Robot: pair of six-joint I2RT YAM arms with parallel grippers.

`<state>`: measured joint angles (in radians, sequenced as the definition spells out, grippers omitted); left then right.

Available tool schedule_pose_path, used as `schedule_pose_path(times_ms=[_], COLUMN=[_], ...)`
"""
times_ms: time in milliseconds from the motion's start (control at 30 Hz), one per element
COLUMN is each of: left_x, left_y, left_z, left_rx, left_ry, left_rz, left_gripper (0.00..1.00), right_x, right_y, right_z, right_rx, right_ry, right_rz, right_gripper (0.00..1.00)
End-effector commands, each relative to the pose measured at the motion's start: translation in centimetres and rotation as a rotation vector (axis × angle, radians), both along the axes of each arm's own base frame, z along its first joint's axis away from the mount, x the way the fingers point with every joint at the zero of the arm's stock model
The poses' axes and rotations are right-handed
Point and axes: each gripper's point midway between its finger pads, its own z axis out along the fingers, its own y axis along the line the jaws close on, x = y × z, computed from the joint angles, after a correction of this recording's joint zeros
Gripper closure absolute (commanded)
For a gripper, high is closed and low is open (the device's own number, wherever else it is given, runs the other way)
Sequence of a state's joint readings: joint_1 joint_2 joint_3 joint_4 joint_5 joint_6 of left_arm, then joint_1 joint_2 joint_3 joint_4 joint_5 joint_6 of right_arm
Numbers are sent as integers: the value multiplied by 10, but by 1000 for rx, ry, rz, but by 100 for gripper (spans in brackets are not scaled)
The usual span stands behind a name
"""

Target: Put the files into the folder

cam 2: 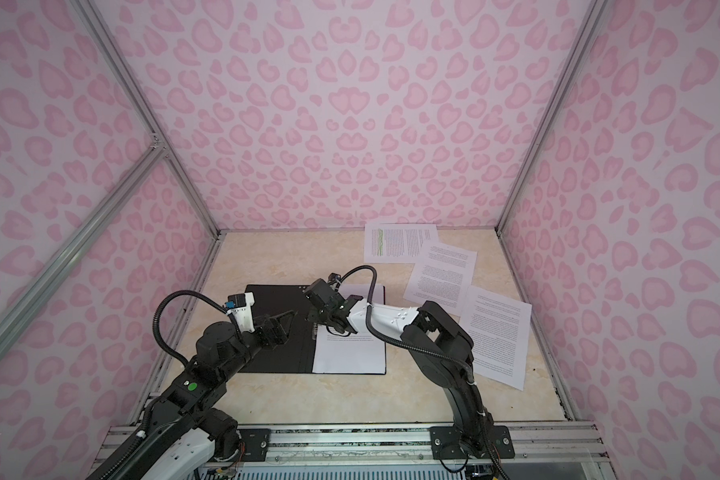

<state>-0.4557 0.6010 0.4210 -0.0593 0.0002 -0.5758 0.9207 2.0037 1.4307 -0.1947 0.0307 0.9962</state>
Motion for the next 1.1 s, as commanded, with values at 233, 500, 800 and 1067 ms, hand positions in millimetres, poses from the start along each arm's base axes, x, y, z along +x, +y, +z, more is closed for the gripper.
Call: schedule_pose_path(times_ms=[233,500,800,1067], left_x=[-3,-10,-25,-39], left_y=[-2,-39,-112,-142], left_z=[10,11,-15,-25], left_rx=[-43,-103,-40,9], left_ry=[-35,-24,112,146], left_rz=[-15,-212,-525,-640], left_gripper=[2,2,1,1], right_x=[6,-32,-63,-58], right_y=[-179,-397,-488,-484], right_z=[74,19,-22,-56], right_rx=[-403,-300,-192,-152], right_ry=[-228,-31,56,175], right_rz=[-143,-589,-912,-857], right_gripper=[3,2,2,4])
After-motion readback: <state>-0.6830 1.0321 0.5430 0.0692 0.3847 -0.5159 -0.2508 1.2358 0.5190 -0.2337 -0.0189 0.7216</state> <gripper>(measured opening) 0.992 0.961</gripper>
